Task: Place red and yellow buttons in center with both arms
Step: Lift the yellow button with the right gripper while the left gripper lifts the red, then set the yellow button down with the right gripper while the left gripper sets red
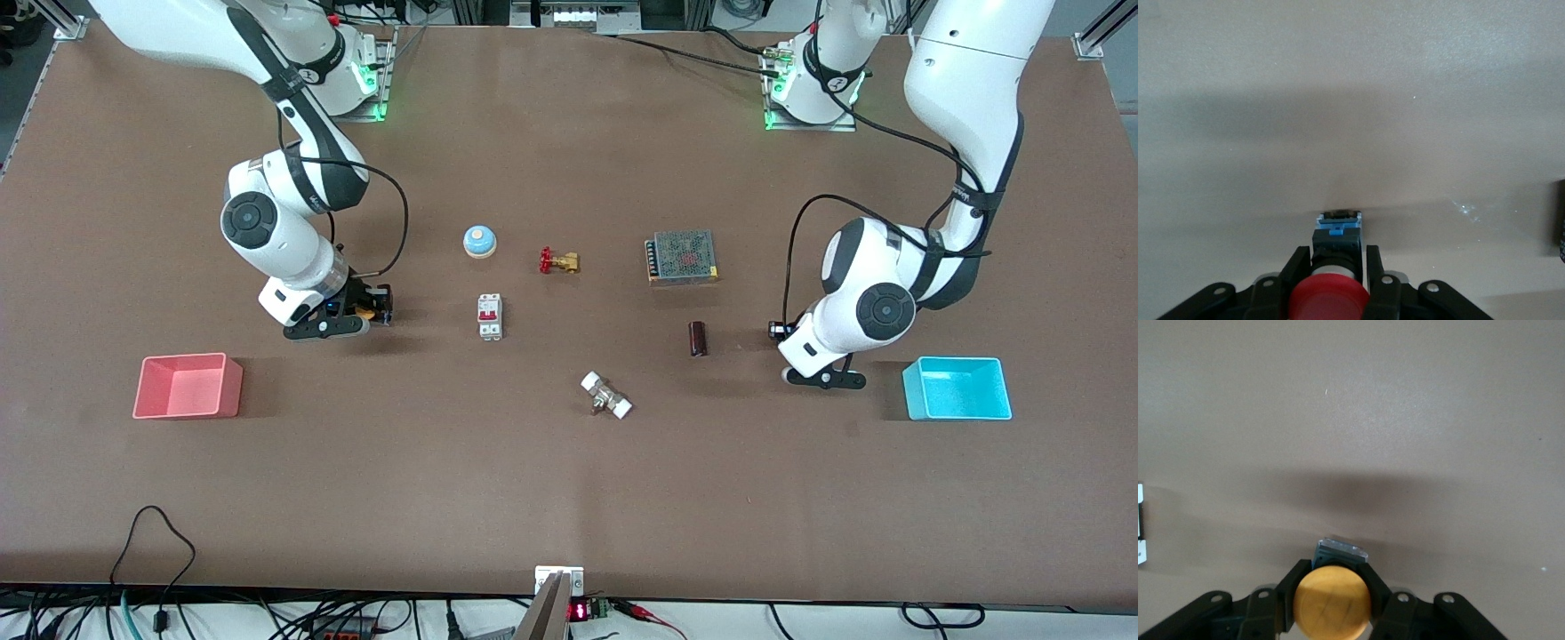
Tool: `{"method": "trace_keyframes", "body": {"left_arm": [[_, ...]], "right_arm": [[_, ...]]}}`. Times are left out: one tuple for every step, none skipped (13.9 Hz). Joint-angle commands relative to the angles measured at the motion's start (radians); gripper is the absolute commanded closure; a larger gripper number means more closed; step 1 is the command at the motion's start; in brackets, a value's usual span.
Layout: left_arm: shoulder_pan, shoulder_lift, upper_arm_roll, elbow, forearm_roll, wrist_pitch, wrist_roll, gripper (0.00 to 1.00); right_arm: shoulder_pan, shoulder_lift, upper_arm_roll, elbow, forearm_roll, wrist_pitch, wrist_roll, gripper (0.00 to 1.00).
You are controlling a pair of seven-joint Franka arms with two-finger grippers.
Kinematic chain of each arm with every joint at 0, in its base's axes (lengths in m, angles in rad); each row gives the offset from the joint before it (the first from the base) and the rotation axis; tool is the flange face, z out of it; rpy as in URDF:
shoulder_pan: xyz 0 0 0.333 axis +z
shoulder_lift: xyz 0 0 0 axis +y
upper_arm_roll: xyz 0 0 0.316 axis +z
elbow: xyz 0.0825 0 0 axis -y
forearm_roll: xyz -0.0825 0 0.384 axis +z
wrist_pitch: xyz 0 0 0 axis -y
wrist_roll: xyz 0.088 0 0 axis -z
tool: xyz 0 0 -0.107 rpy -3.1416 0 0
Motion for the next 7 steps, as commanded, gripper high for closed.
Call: {"method": "trace_keyframes", "body": {"left_arm": [[0.001,-0.032,0.005,-0.010,-0.007,-0.007,0.001,0.00],[0.002,-0.044,0.005,-0.006,-0.007,-0.016,0.002,0.00],[0.002,-0.062,0.005,0.002,-0.007,-0.042,0.002,0.00],[0.001,-0.085,0.005,0.016,-0.007,-0.073,0.002,0.00],[0.001,-0.107,0.005,0.037,-0.007,-0.111,0.004,0.00],[0.002,-0.122,0.005,0.069,-0.007,-0.162,0.007,0.00],[0.002,-0.132,0.007,0.115,-0.005,-0.226,0.008,0.00]], "right_arm": [[0.005,0.023,-0.001,0.003,-0.044,0.014,0.018,0.65],[0.005,0.029,-0.001,0.004,-0.064,0.014,0.018,0.65],[0.005,0.033,-0.001,0.004,-0.069,0.016,0.018,0.65],[0.005,0.035,-0.001,0.004,-0.069,0.016,0.018,0.64],[0.005,0.036,-0.001,0.004,-0.069,0.016,0.018,0.63],[0.003,0.038,-0.001,0.007,-0.069,0.016,0.018,0.58],[0.003,0.038,-0.003,0.009,-0.069,0.016,0.018,0.39]]}}
